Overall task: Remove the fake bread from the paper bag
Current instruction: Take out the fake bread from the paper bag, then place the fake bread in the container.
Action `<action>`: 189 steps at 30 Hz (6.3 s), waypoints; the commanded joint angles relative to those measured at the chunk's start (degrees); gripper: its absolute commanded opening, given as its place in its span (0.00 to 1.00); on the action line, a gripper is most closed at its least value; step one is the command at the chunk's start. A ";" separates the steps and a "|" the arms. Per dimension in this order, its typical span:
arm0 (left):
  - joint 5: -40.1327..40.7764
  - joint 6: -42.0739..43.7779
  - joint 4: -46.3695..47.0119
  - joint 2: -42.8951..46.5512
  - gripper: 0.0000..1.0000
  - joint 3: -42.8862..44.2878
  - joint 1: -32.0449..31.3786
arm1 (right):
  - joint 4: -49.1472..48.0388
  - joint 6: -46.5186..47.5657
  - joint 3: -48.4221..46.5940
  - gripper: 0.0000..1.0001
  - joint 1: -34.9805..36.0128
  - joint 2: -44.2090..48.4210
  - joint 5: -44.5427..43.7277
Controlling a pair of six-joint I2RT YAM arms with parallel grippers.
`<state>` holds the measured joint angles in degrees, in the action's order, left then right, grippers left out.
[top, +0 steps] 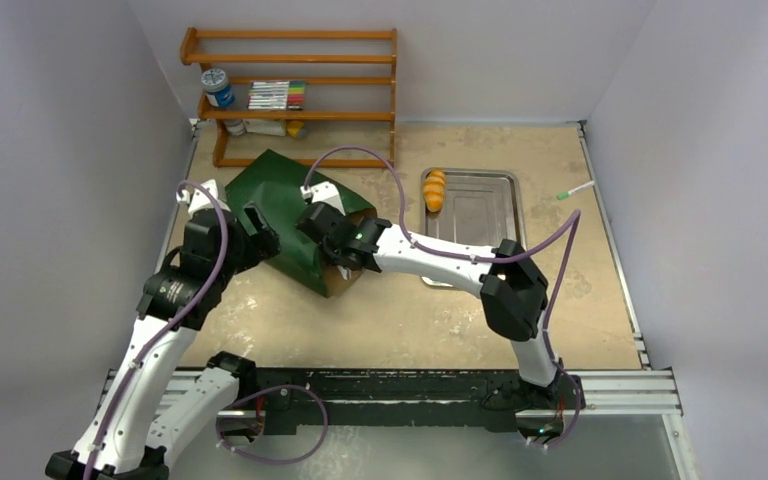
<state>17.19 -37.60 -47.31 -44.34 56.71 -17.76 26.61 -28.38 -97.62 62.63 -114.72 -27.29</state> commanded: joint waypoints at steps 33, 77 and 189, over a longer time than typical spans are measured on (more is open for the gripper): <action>-7.23 17.17 13.89 -14.06 0.87 0.59 -23.05 | 1.26 -5.56 16.78 0.00 -6.03 18.44 11.86; 29.60 8.92 16.46 -28.02 0.73 -6.89 -49.21 | 1.20 -2.49 19.81 0.00 -11.30 22.94 23.80; 14.54 14.38 18.33 -25.82 0.42 -1.10 -21.59 | -22.40 -9.82 50.22 0.05 -39.17 42.28 14.43</action>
<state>31.70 -24.34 -28.97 -71.53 54.74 -39.70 9.91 -37.63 -48.34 24.16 -73.60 -13.39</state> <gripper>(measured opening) 0.422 0.234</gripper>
